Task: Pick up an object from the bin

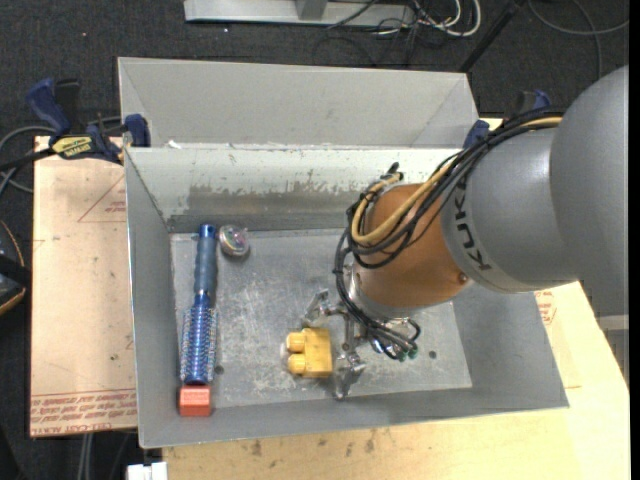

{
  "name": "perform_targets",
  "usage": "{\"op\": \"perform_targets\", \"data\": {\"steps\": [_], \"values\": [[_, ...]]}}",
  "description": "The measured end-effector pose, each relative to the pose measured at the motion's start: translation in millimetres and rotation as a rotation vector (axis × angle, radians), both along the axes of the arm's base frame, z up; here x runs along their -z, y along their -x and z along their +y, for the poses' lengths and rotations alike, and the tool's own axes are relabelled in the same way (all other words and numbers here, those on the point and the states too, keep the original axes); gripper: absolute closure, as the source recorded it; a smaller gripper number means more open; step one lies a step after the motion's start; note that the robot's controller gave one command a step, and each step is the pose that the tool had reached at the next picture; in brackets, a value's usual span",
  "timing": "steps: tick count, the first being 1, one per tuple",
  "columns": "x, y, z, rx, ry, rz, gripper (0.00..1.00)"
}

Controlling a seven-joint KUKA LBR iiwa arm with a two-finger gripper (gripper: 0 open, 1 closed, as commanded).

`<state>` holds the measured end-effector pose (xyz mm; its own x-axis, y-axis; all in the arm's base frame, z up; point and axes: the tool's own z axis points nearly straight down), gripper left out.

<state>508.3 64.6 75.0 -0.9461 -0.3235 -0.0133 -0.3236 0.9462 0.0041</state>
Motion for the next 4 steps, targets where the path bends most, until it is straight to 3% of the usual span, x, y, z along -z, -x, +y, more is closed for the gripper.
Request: {"op": "perform_targets", "data": {"steps": [1,2,3,4], "values": [[-1,-1.0,-2,0.001,0.003,-0.003,1.0],[1,0.7,-2,0.0,0.005,0.002,0.0],[-5,15.7,71,0.121,0.002,0.003,0.0],[-6,14.2,69,0.123,0.001,-0.001,1.0]]}}
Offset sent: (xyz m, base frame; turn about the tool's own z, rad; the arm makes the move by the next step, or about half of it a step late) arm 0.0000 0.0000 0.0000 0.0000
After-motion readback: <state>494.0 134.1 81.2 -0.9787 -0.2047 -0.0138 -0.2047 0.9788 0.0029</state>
